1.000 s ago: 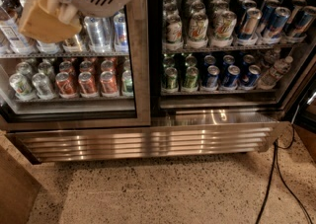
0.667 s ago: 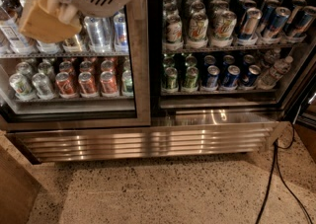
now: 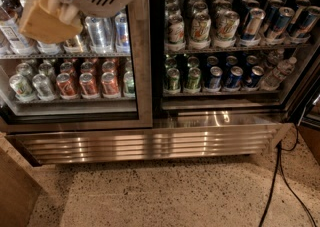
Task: Open right fridge door
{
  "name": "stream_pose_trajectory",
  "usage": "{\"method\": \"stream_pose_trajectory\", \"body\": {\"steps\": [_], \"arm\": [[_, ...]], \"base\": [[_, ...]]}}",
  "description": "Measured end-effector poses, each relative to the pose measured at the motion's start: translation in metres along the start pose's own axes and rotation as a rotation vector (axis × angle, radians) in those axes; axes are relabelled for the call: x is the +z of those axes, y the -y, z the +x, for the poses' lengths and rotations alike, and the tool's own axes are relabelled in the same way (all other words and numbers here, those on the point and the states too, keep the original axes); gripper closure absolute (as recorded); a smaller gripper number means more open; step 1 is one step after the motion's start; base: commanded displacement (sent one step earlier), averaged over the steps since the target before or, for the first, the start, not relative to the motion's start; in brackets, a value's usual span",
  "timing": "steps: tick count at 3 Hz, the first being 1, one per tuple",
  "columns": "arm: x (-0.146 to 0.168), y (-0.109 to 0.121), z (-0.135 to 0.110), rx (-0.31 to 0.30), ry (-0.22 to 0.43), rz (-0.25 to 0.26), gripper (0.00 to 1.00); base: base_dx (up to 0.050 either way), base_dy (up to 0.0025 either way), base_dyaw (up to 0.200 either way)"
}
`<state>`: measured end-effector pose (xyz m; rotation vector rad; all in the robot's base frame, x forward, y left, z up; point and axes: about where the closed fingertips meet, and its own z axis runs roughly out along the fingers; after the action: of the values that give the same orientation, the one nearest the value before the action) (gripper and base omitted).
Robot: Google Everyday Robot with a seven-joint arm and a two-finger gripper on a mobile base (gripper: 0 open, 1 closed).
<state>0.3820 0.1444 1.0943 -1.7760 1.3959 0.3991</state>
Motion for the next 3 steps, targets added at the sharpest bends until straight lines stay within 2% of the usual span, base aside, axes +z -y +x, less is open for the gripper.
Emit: {"method": "stream_pose_trajectory", "body": {"steps": [3], "arm": [[0.0, 0.0, 0.0, 0.0, 0.0, 0.0, 1.0]], "base": [[0.0, 0.0, 0.0]]}}
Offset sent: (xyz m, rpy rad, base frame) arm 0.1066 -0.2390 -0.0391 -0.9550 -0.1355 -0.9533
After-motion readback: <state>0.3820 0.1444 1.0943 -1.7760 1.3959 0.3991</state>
